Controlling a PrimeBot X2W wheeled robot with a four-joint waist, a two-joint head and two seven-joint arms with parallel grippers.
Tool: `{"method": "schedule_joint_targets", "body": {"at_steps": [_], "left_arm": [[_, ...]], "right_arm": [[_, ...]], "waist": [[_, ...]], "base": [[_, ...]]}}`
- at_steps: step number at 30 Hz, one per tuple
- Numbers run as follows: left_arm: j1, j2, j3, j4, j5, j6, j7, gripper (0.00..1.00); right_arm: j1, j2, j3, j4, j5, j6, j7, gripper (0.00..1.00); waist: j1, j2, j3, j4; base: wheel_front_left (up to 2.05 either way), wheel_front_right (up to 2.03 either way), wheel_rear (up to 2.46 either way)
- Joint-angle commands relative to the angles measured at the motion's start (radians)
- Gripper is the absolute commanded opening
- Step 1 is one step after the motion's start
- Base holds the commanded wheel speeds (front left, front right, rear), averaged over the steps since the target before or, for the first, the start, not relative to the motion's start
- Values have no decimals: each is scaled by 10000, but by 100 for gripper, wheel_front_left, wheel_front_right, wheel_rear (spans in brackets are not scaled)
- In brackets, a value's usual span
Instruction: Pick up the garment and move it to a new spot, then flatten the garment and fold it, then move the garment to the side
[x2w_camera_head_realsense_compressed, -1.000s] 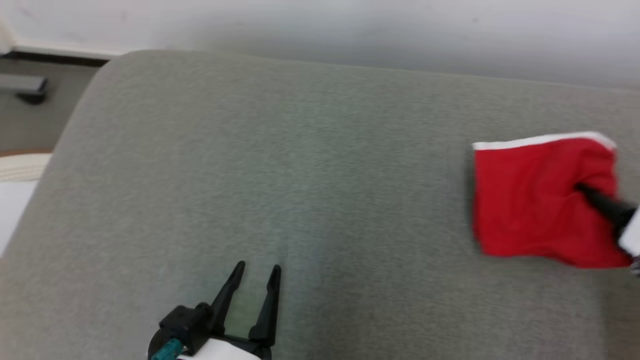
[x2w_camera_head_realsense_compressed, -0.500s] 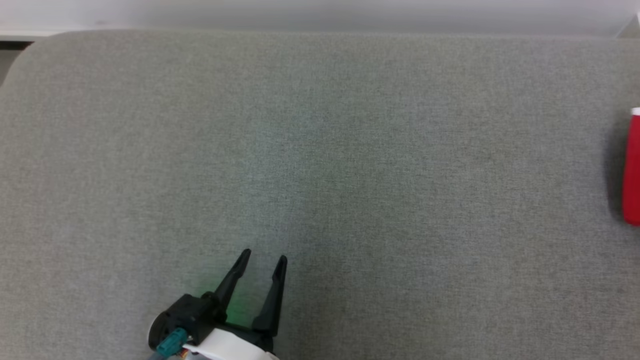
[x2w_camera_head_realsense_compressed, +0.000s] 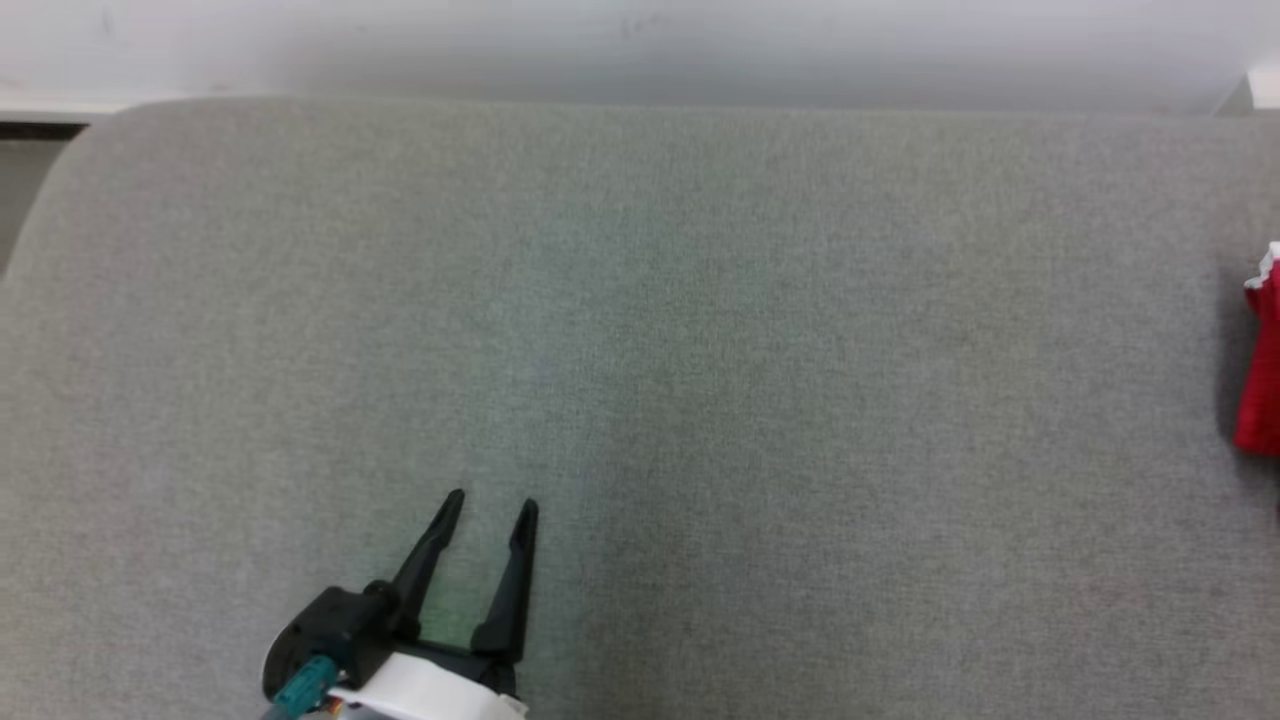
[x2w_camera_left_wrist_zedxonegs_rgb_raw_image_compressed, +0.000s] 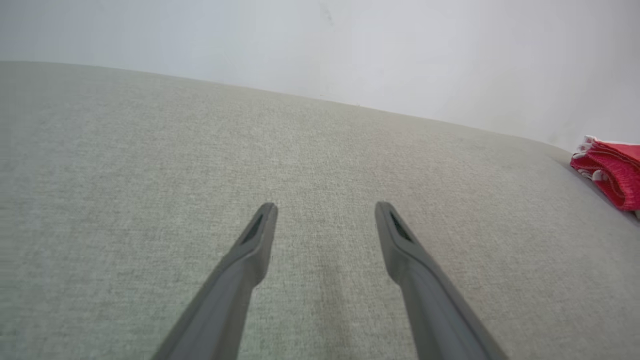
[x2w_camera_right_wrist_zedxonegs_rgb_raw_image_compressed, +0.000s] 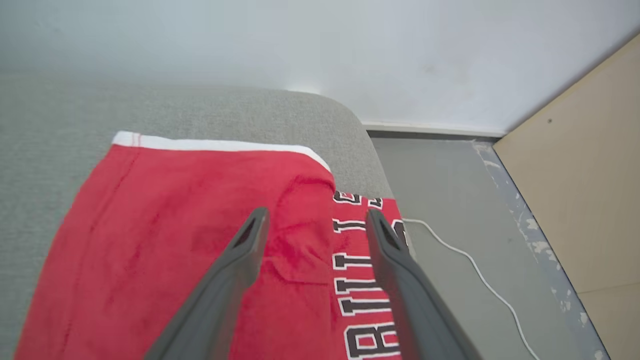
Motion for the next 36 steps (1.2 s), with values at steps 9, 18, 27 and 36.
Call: {"method": "schedule_joint_targets", "body": {"at_steps": [9,18,27,36], "left_arm": [[965,29,524,115,26,340,0,100],[1665,30,629,118,292,779,0,100],[2047,28,670,-7,626,927,0,100],[2089,-19,520,43,747,929,1,0]], "right_arm": [[2553,1721,224,-2758,-309,-29,-2892,100],[5079,3518,1617,-3178,-1029,-30,-6277,100],[5887,4296,2680,-1522,-885,-32,-8031,100],[5686,4668,2682,-1187,-1252,2,-8043,0]], "waist": [[-1,0,-1839,-96],[-1,0,-2911,-199],[-1,0,-3271,-263],[-1,0,-3366,-308]], "base": [[0,0,0],[0,0,0],[0,0,0],[0,0,0]]}}
